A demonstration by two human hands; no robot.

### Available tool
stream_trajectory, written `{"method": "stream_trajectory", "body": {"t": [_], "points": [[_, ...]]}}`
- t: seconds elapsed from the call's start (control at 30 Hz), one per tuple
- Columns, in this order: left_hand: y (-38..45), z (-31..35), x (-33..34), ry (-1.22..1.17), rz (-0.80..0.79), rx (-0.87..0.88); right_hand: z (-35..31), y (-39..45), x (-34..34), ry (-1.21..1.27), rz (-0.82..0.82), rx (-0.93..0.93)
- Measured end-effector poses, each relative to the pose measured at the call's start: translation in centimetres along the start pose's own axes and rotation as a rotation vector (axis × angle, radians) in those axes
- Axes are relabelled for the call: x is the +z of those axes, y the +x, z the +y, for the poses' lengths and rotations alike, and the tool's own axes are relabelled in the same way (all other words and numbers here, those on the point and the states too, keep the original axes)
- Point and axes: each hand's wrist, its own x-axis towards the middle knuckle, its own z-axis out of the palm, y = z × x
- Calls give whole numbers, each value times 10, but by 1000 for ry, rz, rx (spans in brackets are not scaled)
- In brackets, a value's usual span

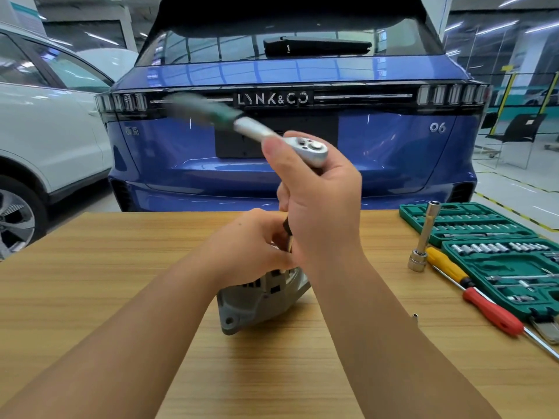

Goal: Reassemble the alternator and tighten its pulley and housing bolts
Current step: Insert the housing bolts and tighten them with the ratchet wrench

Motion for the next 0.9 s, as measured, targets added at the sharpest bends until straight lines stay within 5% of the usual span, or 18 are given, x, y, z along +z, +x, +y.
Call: {"method": "stream_trajectory", "body": {"t": [0.07,0.17,0.37,0.6,0.9], "points": [[2,-1,1,2,-10,11,0,5,-3,-67,69,52],[4,-1,0,16,-16,24,-1,8,-5,50,-35,104],[4,-9,3,-65,64,58,13,2,4,-55,-172,-181],[9,-14,7,-125,92,77,7,5,-5,257,-281,28],[3,-3,0,-10,-2,61,0,2,2,-40,2,-2]]}}
